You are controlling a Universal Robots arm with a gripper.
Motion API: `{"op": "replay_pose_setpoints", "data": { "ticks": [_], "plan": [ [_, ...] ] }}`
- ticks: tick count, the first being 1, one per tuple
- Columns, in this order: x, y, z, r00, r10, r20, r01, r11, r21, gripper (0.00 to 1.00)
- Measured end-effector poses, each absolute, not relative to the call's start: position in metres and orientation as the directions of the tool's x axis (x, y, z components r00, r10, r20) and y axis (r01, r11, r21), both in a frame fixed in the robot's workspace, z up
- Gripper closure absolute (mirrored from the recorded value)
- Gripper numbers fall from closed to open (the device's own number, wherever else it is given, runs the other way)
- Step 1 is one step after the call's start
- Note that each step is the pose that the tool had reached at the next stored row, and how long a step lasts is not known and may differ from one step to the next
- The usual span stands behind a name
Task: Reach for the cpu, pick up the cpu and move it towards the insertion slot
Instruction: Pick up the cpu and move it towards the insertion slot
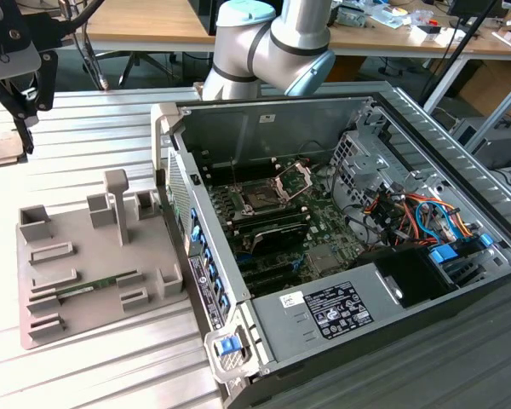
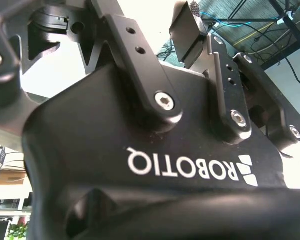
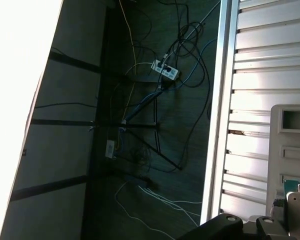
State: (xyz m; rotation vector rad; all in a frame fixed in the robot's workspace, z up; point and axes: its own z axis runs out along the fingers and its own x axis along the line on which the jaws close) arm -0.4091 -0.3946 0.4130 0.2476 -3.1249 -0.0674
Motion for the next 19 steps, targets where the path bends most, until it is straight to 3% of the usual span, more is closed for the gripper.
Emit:
{"op": "replay_pose_setpoints", "data": {
  "ticks": [19],
  "plan": [
    [-0.4022,-0.3946,0.4131,-0.988,-0.158,0.003,-0.157,0.987,0.043,0.45]
  ]
}}
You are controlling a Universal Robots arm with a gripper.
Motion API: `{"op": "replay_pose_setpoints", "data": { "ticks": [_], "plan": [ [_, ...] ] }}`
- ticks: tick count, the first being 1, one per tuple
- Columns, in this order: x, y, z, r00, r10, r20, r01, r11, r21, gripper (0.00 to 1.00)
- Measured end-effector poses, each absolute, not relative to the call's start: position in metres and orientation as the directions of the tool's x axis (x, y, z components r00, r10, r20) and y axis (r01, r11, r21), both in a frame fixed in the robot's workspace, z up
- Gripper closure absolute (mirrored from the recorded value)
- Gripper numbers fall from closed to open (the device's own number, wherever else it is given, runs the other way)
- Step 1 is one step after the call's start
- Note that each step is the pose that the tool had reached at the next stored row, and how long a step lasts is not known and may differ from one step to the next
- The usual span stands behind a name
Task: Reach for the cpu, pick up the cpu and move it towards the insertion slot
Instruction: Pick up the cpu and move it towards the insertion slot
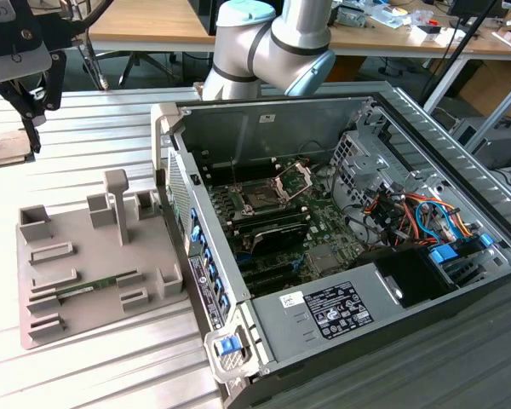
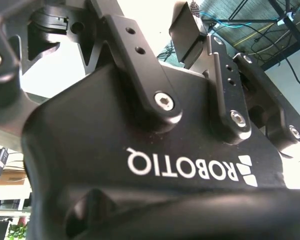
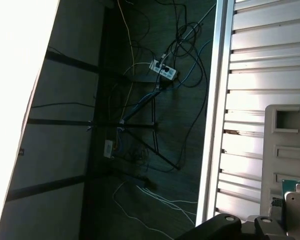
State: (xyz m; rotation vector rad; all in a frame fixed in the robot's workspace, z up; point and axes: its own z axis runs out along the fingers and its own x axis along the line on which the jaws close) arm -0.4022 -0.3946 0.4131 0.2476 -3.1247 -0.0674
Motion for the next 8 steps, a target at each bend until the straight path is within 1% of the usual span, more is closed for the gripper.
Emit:
{"op": "replay_pose_setpoints", "data": {
  "ticks": [8],
  "plan": [
    [-0.3978,-0.3946,0.4131,-0.987,-0.158,0.003,-0.157,0.987,0.043,0.45]
  ]
}}
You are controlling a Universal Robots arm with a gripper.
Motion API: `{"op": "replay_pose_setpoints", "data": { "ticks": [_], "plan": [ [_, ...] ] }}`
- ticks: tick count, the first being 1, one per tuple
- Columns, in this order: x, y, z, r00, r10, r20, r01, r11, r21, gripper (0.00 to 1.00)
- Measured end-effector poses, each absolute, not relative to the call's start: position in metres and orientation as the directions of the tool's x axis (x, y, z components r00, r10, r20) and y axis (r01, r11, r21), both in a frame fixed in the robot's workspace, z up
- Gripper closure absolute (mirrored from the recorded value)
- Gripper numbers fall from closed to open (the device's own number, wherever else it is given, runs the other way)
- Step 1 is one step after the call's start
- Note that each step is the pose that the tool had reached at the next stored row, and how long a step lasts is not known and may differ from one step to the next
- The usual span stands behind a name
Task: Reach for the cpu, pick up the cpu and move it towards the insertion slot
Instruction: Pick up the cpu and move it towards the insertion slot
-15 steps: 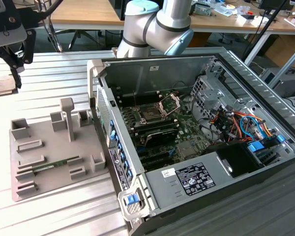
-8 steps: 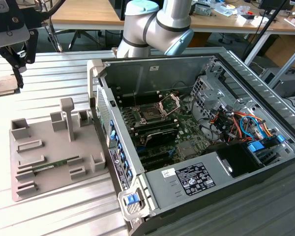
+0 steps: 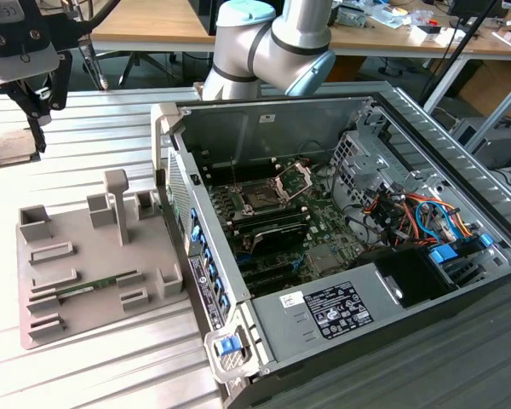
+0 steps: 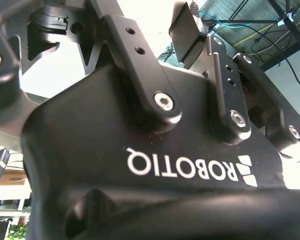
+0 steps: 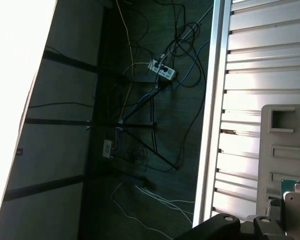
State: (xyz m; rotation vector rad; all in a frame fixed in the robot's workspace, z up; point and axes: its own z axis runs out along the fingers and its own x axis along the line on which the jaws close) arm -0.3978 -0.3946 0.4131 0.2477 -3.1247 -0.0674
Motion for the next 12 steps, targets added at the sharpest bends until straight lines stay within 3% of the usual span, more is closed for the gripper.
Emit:
{"op": "replay_pose_setpoints", "data": {
  "ticks": [12],
  "plan": [
    [-0.3933,-0.3947,0.4131,-0.987,-0.158,0.003,-0.157,0.987,0.043,0.45]
  ]
}}
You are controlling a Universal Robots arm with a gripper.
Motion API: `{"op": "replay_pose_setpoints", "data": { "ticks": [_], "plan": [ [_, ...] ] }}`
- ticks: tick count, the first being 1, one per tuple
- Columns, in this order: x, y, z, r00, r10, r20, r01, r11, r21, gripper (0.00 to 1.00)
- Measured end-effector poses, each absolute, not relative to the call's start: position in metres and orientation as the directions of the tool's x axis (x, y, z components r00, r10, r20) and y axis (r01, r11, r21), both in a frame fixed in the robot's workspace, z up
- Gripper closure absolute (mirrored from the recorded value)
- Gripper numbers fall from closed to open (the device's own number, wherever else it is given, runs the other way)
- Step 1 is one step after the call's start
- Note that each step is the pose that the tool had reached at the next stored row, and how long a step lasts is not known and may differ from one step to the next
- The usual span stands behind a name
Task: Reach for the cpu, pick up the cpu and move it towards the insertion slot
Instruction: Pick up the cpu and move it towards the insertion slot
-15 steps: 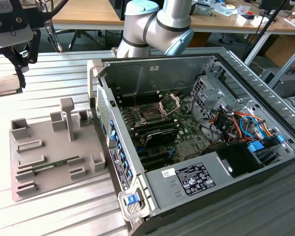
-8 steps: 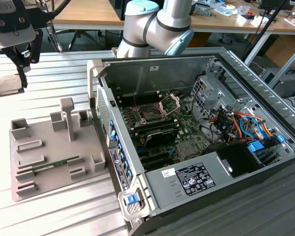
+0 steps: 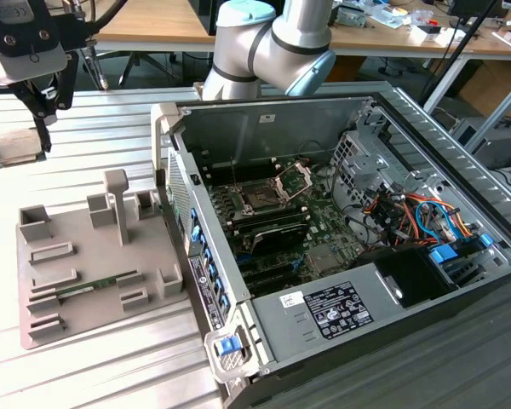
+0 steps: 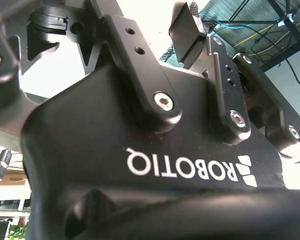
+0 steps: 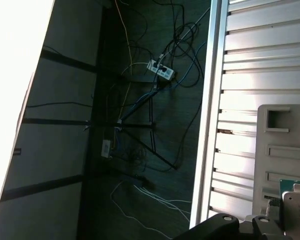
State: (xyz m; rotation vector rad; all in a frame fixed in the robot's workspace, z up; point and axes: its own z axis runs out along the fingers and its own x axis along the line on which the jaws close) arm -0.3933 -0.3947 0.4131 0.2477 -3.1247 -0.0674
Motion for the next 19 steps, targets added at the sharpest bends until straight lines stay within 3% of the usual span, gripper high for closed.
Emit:
{"op": "replay_pose_setpoints", "data": {
  "ticks": [19],
  "plan": [
    [-0.382,-0.395,0.413,-0.987,-0.158,0.003,-0.157,0.987,0.043,0.45]
  ]
}}
